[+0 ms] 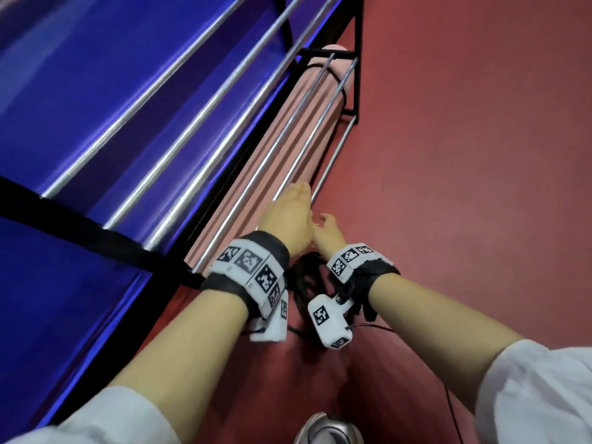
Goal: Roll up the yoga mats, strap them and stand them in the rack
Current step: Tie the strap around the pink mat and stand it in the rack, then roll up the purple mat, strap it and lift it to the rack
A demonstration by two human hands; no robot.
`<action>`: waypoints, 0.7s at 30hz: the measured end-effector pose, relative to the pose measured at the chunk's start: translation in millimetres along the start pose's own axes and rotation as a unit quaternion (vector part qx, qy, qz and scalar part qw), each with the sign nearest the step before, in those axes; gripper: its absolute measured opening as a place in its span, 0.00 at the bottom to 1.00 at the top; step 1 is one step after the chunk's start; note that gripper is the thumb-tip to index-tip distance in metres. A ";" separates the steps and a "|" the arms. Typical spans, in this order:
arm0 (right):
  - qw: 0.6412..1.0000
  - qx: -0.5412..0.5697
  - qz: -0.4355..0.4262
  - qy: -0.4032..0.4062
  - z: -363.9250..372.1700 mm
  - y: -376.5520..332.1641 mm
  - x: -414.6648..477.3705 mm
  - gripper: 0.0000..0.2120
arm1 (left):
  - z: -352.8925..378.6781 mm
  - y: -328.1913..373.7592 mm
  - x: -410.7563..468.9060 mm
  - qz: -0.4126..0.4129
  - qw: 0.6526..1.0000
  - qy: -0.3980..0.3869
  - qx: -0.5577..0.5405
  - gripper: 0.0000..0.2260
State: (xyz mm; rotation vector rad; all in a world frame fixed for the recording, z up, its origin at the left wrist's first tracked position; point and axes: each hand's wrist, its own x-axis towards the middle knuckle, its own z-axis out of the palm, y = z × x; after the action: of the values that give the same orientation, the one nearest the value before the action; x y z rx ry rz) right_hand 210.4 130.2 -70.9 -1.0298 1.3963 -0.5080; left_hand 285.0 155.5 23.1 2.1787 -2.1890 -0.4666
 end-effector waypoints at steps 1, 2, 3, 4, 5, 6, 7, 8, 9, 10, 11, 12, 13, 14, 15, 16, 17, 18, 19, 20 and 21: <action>1.000 0.003 -0.017 0.025 -17.3 -0.1 -2.7 0.31 | 5.0 8.0 7.8 0.008 1.000 0.000 0.006 0.24; 0.999 -0.014 -0.031 0.039 -32.9 1.4 -6.0 0.32 | 11.7 15.6 14.4 0.020 0.999 -0.002 0.025 0.24; 0.997 -0.034 -0.045 0.054 -51.3 2.7 -13.8 0.32 | 19.5 25.7 20.1 0.030 0.999 0.000 0.030 0.23; 0.994 -0.051 -0.062 0.077 -71.3 7.0 -19.5 0.32 | 29.3 37.8 24.9 0.049 0.998 -0.010 0.036 0.23; 0.990 -0.065 -0.077 0.102 -100.1 10.3 -27.0 0.32 | 39.5 59.0 31.2 0.076 0.996 -0.022 0.044 0.24; 0.985 -0.086 -0.091 0.120 -117.8 14.5 -29.9 0.32 | 48.7 71.0 34.0 0.086 0.994 -0.042 0.046 0.24; 0.977 -0.107 -0.094 0.157 -148.3 20.2 -38.9 0.32 | 57.3 97.5 38.5 0.110 0.991 -0.064 0.049 0.25; 0.970 -0.129 -0.100 0.179 -167.5 25.1 -45.1 0.32 | 64.6 111.6 41.8 0.128 0.987 -0.084 0.053 0.26; 0.961 -0.148 -0.093 0.213 -198.2 35.1 -60.4 0.32 | 74.2 139.9 43.7 0.163 0.980 -0.098 0.062 0.26; 0.953 -0.168 -0.090 0.233 -221.3 43.6 -72.3 0.31 | 82.3 158.9 45.8 0.186 0.975 -0.103 0.065 0.26; 0.947 -0.186 -0.085 0.249 -240.8 50.3 -85.2 0.31 | 88.1 175.7 45.5 0.202 0.970 -0.111 0.073 0.27; 0.937 -0.193 -0.073 0.283 -264.4 63.8 -103.7 0.30 | 97.7 200.5 43.2 0.233 0.961 -0.125 0.077 0.27; 0.927 -0.191 -0.049 0.319 -288.6 79.8 -128.8 0.29 | 107.9 230.6 36.4 0.268 0.949 -0.142 0.083 0.28; 0.920 -0.187 -0.041 0.342 -304.2 91.2 -144.3 0.29 | 115.0 248.6 31.8 0.288 0.941 -0.152 0.090 0.28; 0.915 -0.178 -0.027 0.361 -317.1 101.3 -161.4 0.28 | 120.5 265.3 25.7 0.306 0.934 -0.158 0.096 0.28; 0.906 -0.163 -0.003 0.391 -331.5 118.0 -184.5 0.28 | 129.3 288.8 15.8 0.336 0.922 -0.167 0.095 0.28; 0.896 -0.144 0.027 0.420 -343.0 135.3 -208.4 0.28 | 137.8 311.4 3.9 0.367 0.907 -0.182 0.096 0.28; 0.888 -0.127 0.053 0.439 -349.9 150.0 -225.9 0.28 | 144.6 327.3 -5.9 0.384 0.897 -0.195 0.096 0.28; 0.879 -0.107 0.080 0.457 -355.5 165.3 -244.6 0.28 | 152.1 343.5 -16.8 0.400 0.887 -0.209 0.101 0.29; 0.874 -0.089 0.102 0.468 -357.6 178.9 -259.5 0.29 | 159.4 356.2 -26.3 0.414 0.878 -0.218 0.105 0.29; 0.870 -0.072 0.119 0.473 -358.1 188.7 -270.5 0.29 | 165.7 364.6 -33.9 0.426 0.870 -0.222 0.108 0.29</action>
State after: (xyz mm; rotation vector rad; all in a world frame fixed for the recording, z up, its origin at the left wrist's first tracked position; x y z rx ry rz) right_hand -225.1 343.5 -27.1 -0.7033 2.4280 -0.7813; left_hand -106.2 214.9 -47.5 0.9685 -3.2439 -0.7206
